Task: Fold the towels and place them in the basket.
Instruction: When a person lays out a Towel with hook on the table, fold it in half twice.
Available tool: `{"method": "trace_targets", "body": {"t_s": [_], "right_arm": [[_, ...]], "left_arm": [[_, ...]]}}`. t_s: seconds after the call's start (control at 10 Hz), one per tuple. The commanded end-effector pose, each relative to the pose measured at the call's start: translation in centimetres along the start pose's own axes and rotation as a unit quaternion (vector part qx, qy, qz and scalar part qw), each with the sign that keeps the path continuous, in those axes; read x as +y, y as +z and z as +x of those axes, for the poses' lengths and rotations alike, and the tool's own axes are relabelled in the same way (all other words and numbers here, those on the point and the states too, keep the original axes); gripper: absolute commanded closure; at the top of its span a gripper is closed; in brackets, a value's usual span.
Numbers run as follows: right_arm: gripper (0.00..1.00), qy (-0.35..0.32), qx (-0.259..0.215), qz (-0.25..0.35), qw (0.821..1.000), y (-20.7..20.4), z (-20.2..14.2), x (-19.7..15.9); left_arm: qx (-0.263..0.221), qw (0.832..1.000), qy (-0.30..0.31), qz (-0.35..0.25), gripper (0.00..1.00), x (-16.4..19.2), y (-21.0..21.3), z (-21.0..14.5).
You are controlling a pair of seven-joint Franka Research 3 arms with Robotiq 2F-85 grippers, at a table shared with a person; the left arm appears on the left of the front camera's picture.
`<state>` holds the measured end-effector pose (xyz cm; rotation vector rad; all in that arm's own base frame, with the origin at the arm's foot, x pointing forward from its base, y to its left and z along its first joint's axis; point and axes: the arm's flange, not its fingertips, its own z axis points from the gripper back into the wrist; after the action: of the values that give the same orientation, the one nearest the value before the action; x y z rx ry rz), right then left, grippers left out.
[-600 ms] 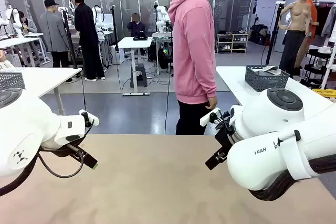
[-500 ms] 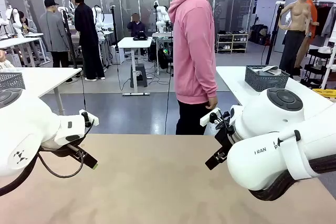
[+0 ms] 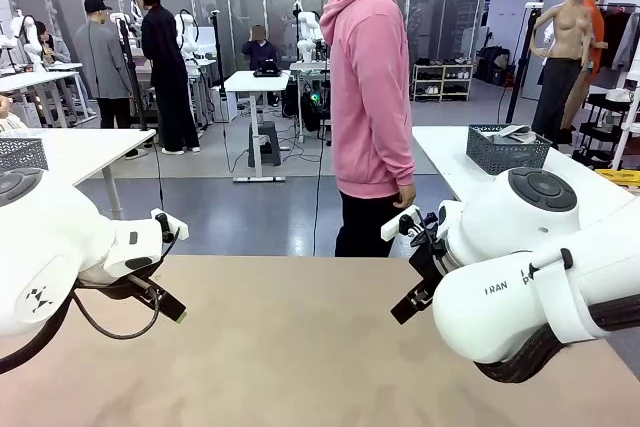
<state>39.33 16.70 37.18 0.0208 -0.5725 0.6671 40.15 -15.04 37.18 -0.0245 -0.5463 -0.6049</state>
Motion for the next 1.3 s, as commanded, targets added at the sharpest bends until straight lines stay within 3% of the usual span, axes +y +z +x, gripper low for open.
{"method": "trace_targets", "body": {"t_s": [0.0,0.2,0.5,0.7,0.9,1.2], "right_arm": [[0.00,-0.001,0.000,0.000,1.000,0.0,0.0,0.0],[0.00,0.000,0.000,0.000,1.000,0.0,0.0,0.0],[0.00,-0.008,0.001,0.035,0.999,11.0,4.7,-3.8],[0.00,-0.002,0.009,0.059,0.998,18.4,5.8,-7.1],[0.00,0.009,-0.004,0.044,0.999,26.4,4.3,-9.3],[0.00,-0.003,-0.052,0.015,0.999,35.9,-0.9,-11.4]], "left_arm": [[0.000,1.000,0.000,0.000,0.00,0.0,0.0,0.0],[0.000,1.000,0.000,0.000,0.00,0.0,0.0,0.0],[0.003,1.000,0.005,-0.015,0.00,2.9,9.8,3.8],[0.003,0.999,0.005,-0.049,0.00,4.6,16.7,4.2],[0.003,0.996,-0.012,-0.086,0.00,4.9,25.9,2.7],[-0.035,0.996,-0.023,-0.074,0.00,4.1,37.3,-1.9]]}}
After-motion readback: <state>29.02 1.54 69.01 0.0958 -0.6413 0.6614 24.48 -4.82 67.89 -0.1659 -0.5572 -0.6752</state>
